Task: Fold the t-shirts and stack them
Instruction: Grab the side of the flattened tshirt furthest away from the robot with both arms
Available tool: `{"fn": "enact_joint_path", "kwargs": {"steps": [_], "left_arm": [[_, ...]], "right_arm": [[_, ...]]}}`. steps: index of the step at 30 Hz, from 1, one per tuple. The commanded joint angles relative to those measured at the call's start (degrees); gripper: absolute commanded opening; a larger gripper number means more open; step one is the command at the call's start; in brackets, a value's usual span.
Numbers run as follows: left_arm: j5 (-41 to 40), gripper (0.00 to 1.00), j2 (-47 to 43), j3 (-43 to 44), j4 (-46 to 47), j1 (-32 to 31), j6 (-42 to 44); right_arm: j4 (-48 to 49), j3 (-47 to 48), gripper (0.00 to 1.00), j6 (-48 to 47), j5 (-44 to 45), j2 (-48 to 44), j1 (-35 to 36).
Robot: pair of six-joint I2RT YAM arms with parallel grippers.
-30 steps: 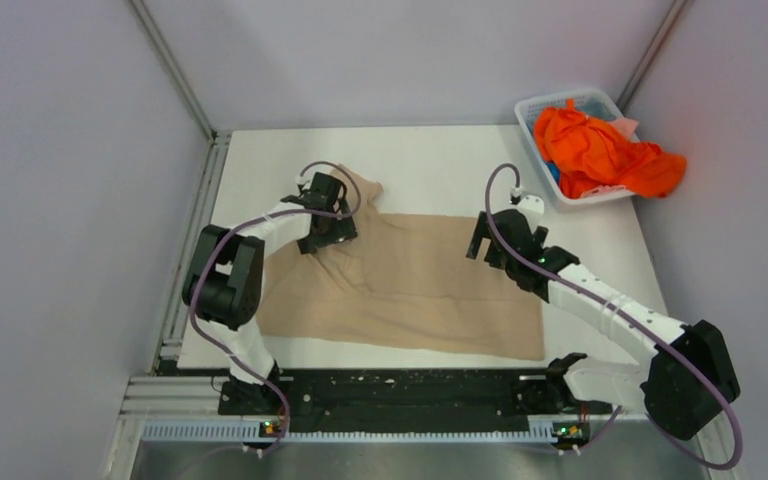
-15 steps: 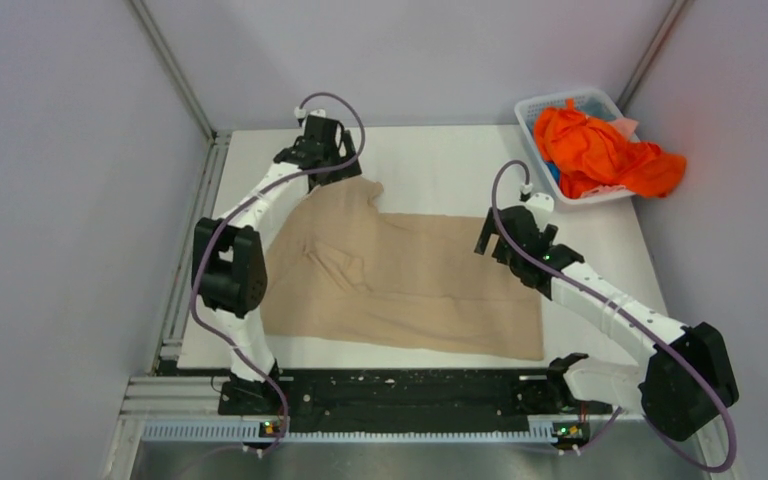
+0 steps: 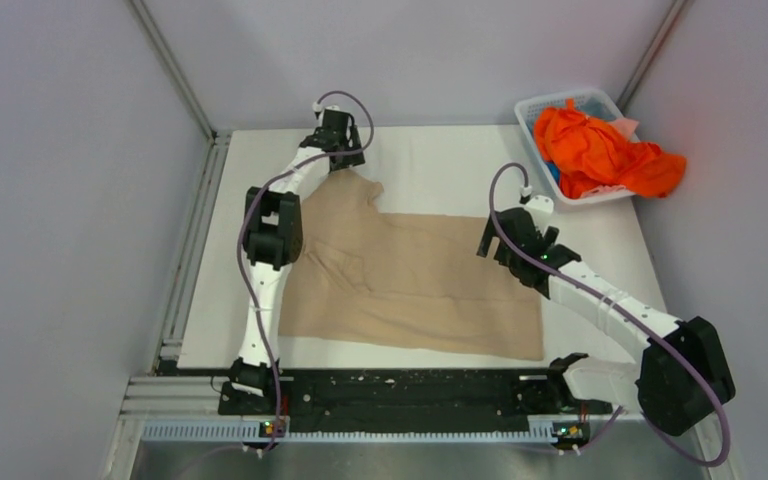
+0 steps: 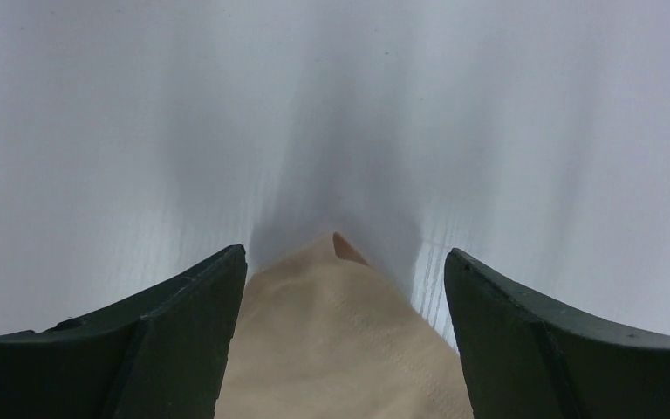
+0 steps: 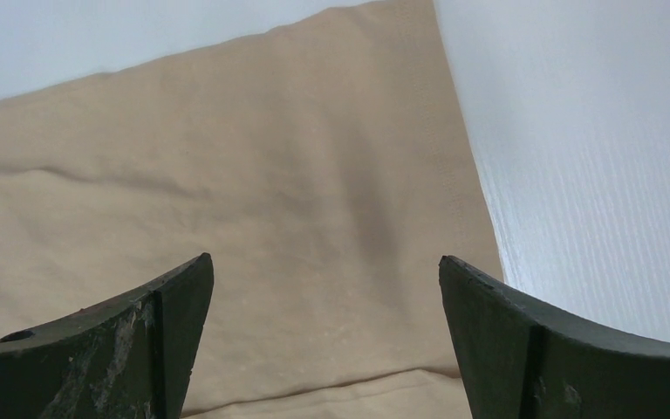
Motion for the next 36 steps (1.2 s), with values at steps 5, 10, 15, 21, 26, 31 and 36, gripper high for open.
{"fn": "enact_joint_path", "kwargs": {"steps": [5,10,15,21,26,31,36], "left_arm": [[-1.1,0.82,3.3,8.8,0.1,-0.2,-1.5],[1.3,0.76,4.8,10.4,-6.8,0.0,-3.4],[4.7,0.76,5.9,11.1,-11.7,0.0,-2.8],[4.9,0.6,8.2,12.5,-18.7,0.0,-3.5],[2.4,0.37,8.1,12.0,-21.6,-0.1,-3.6],[-2.4,0.0,5.7,10.0,-23.1,0.0,-3.3],[-9.1,0.0,0.6,2.6,-21.6,0.3,-2.7]], "right_arm": [[1.1,-0.8,0.98,-0.6,0.1,0.2,-0.7],[1.3,-0.9,0.98,-0.7,-0.7,0.0,-0.7],[1.2,-1.6,0.98,-0.7,-1.6,-0.7,-0.7],[1.4,-2.2,0.98,-0.4,-2.0,-2.3,-0.7],[1.6,-2.6,0.98,-0.4,-2.3,-2.4,-0.7],[2.0,-2.2,0.98,-1.2,-0.3,-1.8,-0.8],[1.8,-1.9,0.98,-1.4,0.3,-0.4,-1.3]]}}
